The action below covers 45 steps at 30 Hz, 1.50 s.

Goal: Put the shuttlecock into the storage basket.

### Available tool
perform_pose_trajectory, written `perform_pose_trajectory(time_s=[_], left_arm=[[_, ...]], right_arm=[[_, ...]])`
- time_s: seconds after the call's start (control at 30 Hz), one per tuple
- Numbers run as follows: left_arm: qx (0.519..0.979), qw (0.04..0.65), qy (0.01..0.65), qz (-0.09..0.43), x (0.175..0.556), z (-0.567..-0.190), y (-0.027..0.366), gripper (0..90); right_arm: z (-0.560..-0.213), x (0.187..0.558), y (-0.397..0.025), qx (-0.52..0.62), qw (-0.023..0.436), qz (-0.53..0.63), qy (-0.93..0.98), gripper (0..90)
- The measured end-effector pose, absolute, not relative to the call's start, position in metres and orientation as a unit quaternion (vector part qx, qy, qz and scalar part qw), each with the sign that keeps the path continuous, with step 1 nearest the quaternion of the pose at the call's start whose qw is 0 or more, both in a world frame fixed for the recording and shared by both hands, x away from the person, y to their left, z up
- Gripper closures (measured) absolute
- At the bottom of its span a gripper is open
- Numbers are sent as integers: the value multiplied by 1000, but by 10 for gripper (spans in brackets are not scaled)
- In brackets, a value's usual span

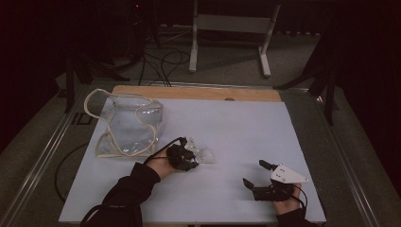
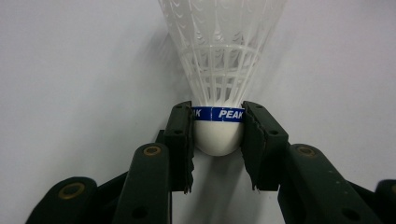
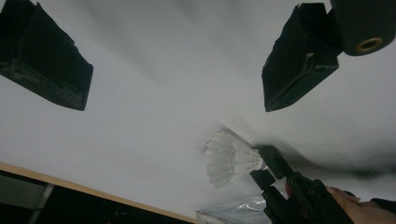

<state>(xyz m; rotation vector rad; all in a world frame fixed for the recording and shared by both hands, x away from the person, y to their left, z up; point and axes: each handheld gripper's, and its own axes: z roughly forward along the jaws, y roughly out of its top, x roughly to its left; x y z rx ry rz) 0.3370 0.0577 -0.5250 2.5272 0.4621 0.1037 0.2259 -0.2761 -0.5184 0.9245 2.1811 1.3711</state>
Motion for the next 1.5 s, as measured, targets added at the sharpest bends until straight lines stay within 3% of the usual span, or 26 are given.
perform_pose_trajectory(time_s=[1.5], left_arm=[[946, 285, 152, 5, 322, -472, 53, 669]], right_arm=[[-517, 226, -276, 331, 203, 492, 779, 87]])
